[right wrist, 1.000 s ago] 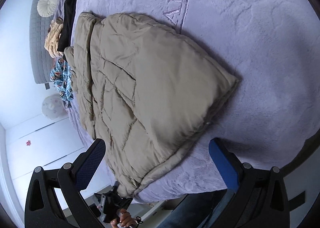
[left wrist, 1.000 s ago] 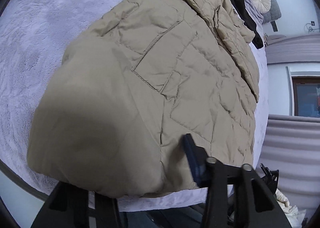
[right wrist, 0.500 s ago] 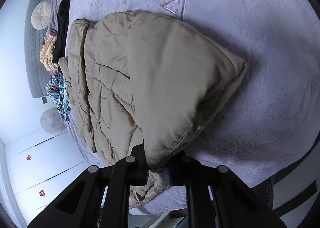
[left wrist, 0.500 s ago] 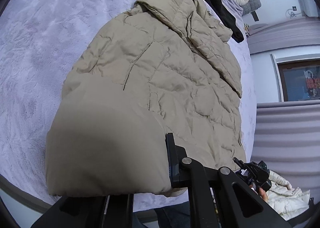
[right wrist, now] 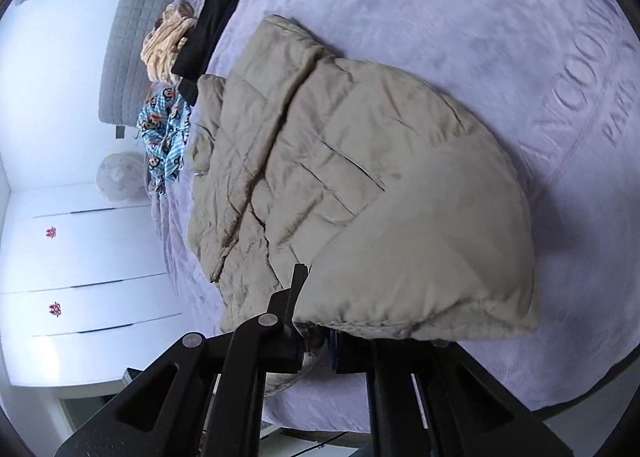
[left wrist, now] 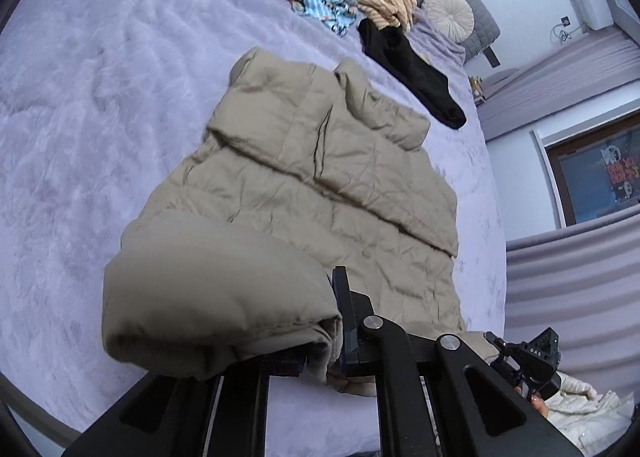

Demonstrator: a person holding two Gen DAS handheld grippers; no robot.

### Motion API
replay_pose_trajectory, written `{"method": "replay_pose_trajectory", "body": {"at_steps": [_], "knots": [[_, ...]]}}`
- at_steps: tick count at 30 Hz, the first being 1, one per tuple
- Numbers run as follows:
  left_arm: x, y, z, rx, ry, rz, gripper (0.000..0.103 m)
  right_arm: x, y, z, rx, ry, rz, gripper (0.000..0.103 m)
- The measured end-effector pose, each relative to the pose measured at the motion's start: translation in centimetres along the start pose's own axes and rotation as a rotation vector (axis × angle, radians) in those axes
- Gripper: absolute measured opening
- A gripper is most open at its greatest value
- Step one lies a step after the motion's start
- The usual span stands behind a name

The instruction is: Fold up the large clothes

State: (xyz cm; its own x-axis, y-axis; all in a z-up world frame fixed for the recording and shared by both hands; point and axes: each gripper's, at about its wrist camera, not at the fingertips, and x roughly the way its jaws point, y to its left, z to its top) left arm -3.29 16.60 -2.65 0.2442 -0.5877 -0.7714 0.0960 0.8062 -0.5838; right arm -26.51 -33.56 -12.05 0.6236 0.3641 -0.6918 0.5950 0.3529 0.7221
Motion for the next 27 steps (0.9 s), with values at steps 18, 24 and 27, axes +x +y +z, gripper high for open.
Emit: {"method": "replay_pose_trajectory", "body": {"at_steps": [18,24,27], "knots": [[1.2,-5.0,14.8,0.008,-0.252,0.001,0.012,2.0,19.6,13.3,-0.489,-0.124,-0.03,0.008],[5.7,-4.5,20.3,0.002,-0.245,0.029,0.012,5.9,23.5,16.6,-0.55,-0.145,-0.08,0.008],[8.8,-4.0,22.5,0.019,-0.225,0.069,0.012,8.1,24.4,18.6,-0.565,-0.136,-0.106,0.007]]}}
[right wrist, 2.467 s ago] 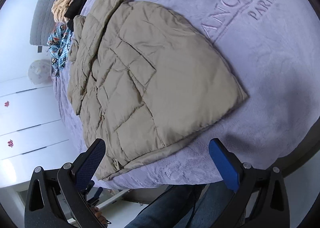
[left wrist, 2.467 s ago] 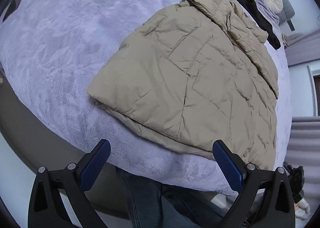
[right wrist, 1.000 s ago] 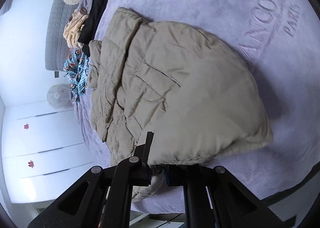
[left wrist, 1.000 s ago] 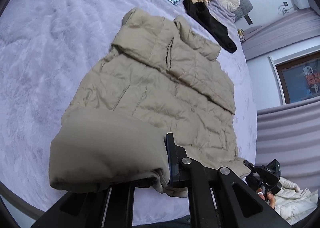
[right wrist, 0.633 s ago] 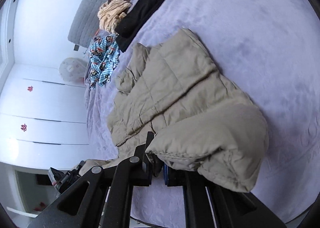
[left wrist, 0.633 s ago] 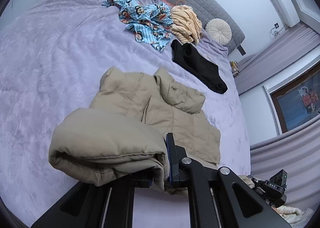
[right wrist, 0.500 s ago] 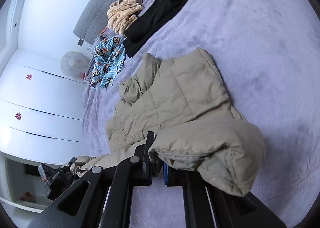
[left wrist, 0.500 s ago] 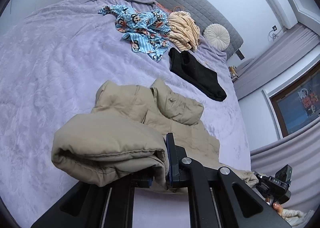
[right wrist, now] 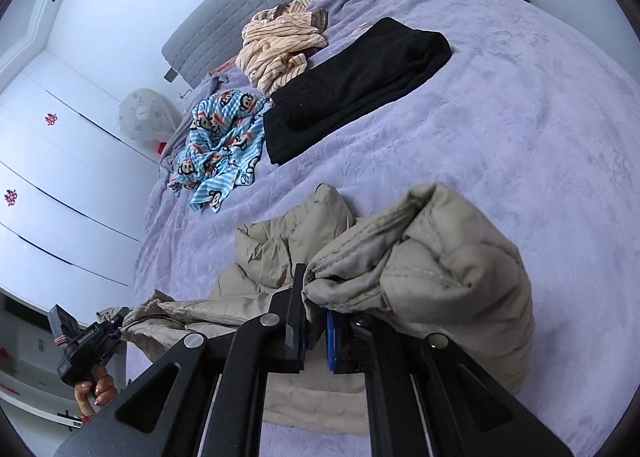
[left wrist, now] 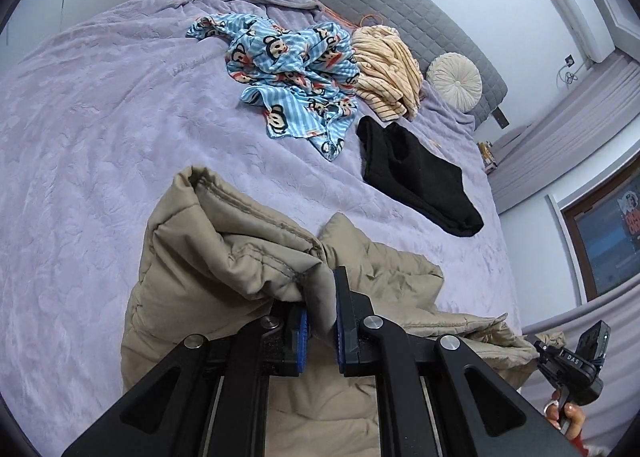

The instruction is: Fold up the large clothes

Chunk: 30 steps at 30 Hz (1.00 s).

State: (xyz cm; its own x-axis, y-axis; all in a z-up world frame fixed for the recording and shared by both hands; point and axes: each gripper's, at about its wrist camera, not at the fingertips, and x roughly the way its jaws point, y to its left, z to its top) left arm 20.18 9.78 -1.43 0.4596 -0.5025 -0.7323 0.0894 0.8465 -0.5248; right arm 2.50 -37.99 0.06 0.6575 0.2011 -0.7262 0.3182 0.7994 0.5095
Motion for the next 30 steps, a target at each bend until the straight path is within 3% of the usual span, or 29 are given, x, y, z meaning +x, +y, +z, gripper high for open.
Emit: {"method": "replay_pose_trajectory", "body": {"at_steps": [5,9,14,16,17,18,19,20,21,22,23,24,25,26,30], "knots": [[7.3,1.5,0.3,0.043,0.074,0.122,0.012,6.7,-1.8,2.6,0.016,0.064,-0.043,0.007],[12.4,2.7,-0.4,0.092,0.128,0.224,0.012,12.7,-4.5,2.6,0.08,0.126,-0.101,0.007],[13.1,2.3,-0.4,0.114,0.124,0.3,0.012,17.0,-6.5,2.1,0.136,0.177,-0.122,0.008],[11.5,1.3,-0.3,0.158,0.095,0.318,0.023,17.0,-6.9,2.3,0.179,0.185,-0.105,0.009],[10.3,0.8,-0.3,0.186,0.064,0.331,0.048,16.6,-7.0,2.4,0.2,0.183,-0.088,0.015],[9.0,0.2,-0.3,0.207,0.021,0.342,0.083,16.0,-6.9,2.5,0.208,0.179,-0.072,0.02],[7.4,-0.3,-0.4,0.23,-0.044,0.35,0.091,15.4,-6.6,2.5,0.204,0.174,-0.064,0.039],[6.2,-0.8,-0.4,0.247,-0.088,0.346,0.093,14.5,-6.1,2.6,0.188,0.16,-0.058,0.068],[5.5,-1.3,-0.4,0.268,-0.097,0.33,0.093,13.5,-5.4,2.6,0.163,0.143,-0.06,0.076],[5.3,-1.6,-0.5,0.275,-0.079,0.31,0.093,12.5,-4.6,2.5,0.134,0.117,-0.066,0.077],[5.6,-1.9,-0.6,0.282,-0.052,0.275,0.092,11.9,-3.8,2.3,0.106,0.104,-0.064,0.073],[6.3,-2.3,-1.0,0.296,-0.011,0.225,0.084,11.4,-2.8,2.0,0.073,0.103,-0.048,0.065],[7.2,-2.7,-1.6,0.313,0.026,0.186,0.075,11.4,-1.8,1.4,0.038,0.111,-0.017,0.037],[8.8,-3.4,-2.6,0.344,0.085,0.154,0.062,11.9,-0.8,0.5,0.0,0.143,0.003,0.024],[14.1,-6.0,-6.8,0.429,0.174,0.121,0.059,16.7,3.2,-3.9,-0.168,0.248,0.016,0.02]]}}
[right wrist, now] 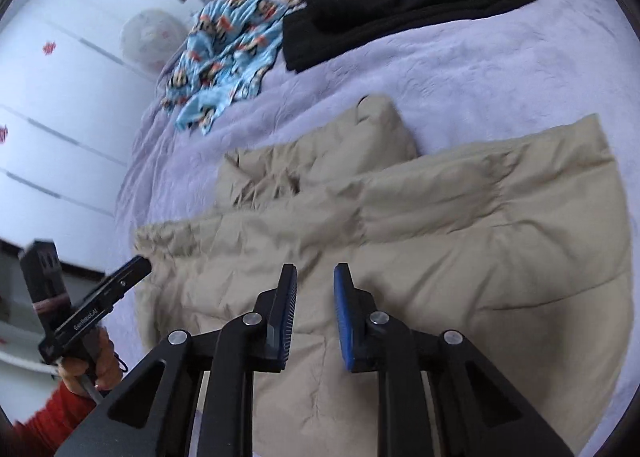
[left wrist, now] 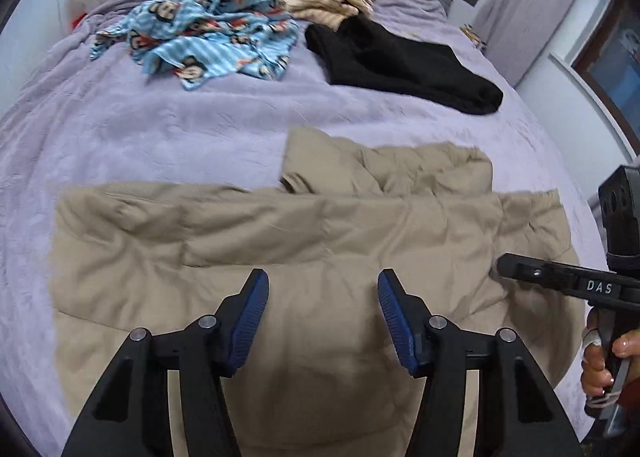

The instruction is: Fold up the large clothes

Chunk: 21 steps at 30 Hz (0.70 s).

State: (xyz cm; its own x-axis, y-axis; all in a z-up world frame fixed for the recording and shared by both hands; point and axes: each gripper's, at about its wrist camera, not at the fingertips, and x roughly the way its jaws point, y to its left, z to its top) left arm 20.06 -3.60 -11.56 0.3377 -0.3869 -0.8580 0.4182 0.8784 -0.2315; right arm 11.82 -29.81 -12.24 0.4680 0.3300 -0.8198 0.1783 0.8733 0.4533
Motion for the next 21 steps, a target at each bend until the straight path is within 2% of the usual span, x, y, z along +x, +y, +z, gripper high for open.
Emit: {"method": "replay_pose_trajectory", "body": {"at_steps": [3,5,7,10,12,13,15,17,19,21], "knots": [[3.7,-1.5,-0.4,0.029,-0.009,0.074,0.059,4.0,0.7,-1.3,-0.052,0.029,-0.031,0.02],[5.3,-1.3,0.0,0.023,-0.024,0.108,0.059,5.7,0.1,-1.4,-0.069,0.011,-0.065,0.011],[6.6,-0.8,1.1,0.002,-0.021,0.111,0.059,6.6,-0.8,-0.7,-0.062,-0.001,-0.069,0.003],[6.4,0.1,2.2,0.007,-0.014,0.107,0.059,7.0,-2.4,0.7,-0.027,0.006,-0.056,0.0],[4.7,1.7,2.4,0.027,-0.052,0.172,0.059,5.9,-2.9,1.3,-0.031,0.01,-0.054,0.0],[4.0,2.9,2.5,0.023,-0.062,0.209,0.059,4.8,-3.3,1.3,-0.051,-0.003,-0.084,0.0],[3.2,6.4,2.7,-0.028,-0.061,0.273,0.059,2.1,-5.0,1.6,-0.061,-0.038,-0.159,0.0],[3.1,9.8,2.7,-0.112,-0.051,0.309,0.059,-0.1,-8.2,1.9,-0.003,-0.065,-0.217,0.0],[4.1,12.8,2.4,-0.232,-0.025,0.262,0.059,-1.4,-11.8,2.1,0.091,-0.081,-0.252,0.0],[5.8,14.0,2.3,-0.293,-0.013,0.235,0.059,-1.7,-14.9,1.9,0.191,-0.094,-0.233,0.0]]}}
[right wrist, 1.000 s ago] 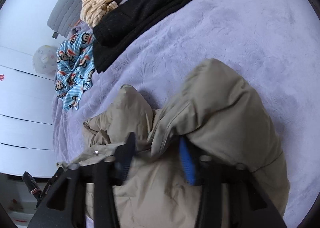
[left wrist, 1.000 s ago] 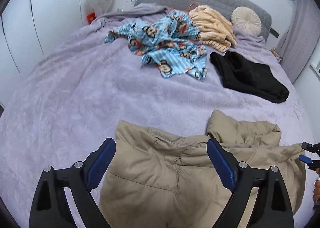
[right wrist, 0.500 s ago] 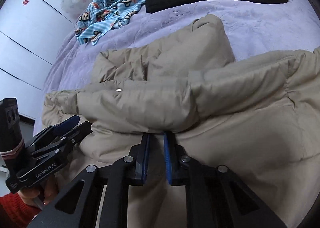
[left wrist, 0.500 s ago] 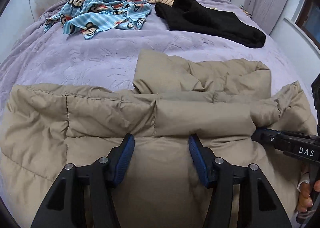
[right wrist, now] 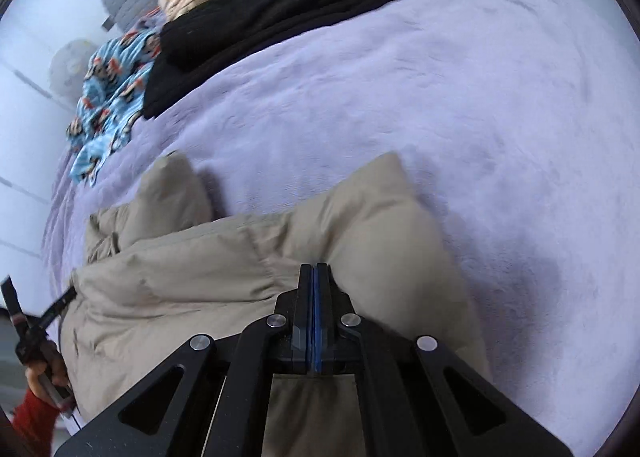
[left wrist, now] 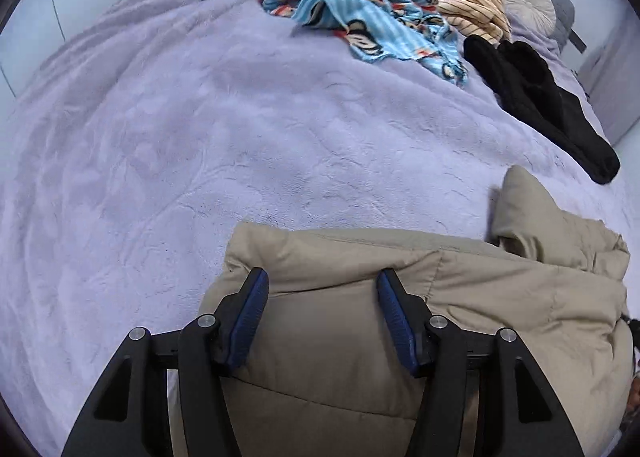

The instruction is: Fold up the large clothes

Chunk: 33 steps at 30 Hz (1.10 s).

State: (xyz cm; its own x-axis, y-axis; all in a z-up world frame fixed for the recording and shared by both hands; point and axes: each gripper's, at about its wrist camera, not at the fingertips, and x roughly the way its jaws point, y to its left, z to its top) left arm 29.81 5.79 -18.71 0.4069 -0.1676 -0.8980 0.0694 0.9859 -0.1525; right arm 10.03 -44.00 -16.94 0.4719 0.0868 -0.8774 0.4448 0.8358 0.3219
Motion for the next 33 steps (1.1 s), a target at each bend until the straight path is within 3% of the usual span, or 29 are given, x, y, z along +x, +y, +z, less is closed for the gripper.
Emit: {"method": "replay_pose_trajectory", "body": {"at_steps": [3,9,14,16,21,27,33], "knots": [[1.6,-1.4,0.1,0.039,-0.015,0.049,0.06,2.1,-1.0,0.0,0.026,0.003,-0.012,0.0],[2.3,-1.7,1.0,0.028,0.008,0.054,0.06,4.1,-0.6,1.1,-0.004,0.003,-0.051,0.0],[-1.2,-1.6,1.1,0.013,0.026,0.115,0.06,2.6,-0.4,1.3,0.068,0.017,-0.051,0.004],[-2.8,-1.7,0.4,0.015,0.031,0.097,0.06,1.7,-0.1,1.0,0.092,0.02,-0.027,0.007],[-6.8,-2.6,-2.4,0.088,0.049,0.101,0.06,-2.3,0.8,-1.6,0.076,-0.003,0.0,0.013],[-10.7,-3.0,-6.1,0.085,0.087,0.072,0.06,-7.0,2.2,-5.7,0.086,-0.033,0.069,0.04],[-13.3,-3.8,-10.2,0.111,0.12,0.072,0.06,-9.8,3.5,-11.6,0.074,0.008,0.085,0.043]]}}
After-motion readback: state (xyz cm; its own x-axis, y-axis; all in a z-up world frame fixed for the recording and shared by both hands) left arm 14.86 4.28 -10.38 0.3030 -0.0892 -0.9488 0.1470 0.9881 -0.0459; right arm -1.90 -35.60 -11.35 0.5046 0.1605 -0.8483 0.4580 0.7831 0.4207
